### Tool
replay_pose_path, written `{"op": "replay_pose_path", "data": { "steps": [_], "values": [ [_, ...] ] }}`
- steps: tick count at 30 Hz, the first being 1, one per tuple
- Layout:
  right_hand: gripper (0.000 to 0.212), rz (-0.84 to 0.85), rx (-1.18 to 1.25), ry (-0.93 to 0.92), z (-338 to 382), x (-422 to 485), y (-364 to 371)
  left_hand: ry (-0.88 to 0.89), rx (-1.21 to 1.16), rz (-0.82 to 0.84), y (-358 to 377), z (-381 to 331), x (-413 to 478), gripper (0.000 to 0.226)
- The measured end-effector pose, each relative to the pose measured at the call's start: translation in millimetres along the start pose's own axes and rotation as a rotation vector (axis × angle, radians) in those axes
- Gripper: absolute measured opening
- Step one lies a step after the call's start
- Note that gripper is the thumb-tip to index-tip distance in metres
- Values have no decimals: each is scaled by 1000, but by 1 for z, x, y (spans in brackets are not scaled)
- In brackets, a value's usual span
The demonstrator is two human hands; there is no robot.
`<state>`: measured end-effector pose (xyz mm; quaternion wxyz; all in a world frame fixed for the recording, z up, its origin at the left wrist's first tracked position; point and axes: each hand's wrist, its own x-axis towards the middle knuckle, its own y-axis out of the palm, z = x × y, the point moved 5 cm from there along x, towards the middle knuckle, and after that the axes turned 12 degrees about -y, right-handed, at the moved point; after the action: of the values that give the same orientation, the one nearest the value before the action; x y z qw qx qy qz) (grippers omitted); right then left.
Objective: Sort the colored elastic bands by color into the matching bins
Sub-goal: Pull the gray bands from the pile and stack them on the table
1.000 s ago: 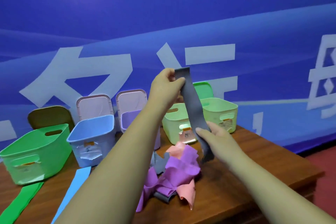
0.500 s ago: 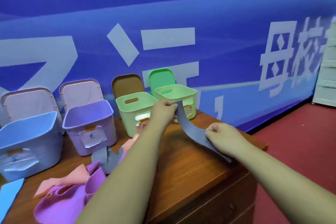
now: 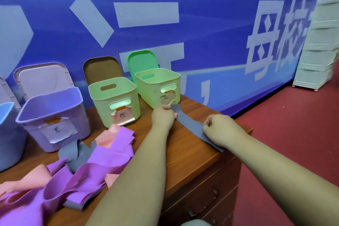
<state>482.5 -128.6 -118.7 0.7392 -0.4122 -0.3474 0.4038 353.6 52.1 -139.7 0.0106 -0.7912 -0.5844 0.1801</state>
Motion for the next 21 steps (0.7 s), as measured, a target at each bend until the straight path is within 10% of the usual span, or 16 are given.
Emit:
{"op": "replay_pose_path", "data": {
  "steps": [12,21],
  "values": [
    [18,39,-257,-12,11,-4,0,110,193,-157,-4,-11,-13,40],
    [30,-25,-202,-126,51,-9,-7,139,31,87,-42,-81,-65,12]
  ]
}}
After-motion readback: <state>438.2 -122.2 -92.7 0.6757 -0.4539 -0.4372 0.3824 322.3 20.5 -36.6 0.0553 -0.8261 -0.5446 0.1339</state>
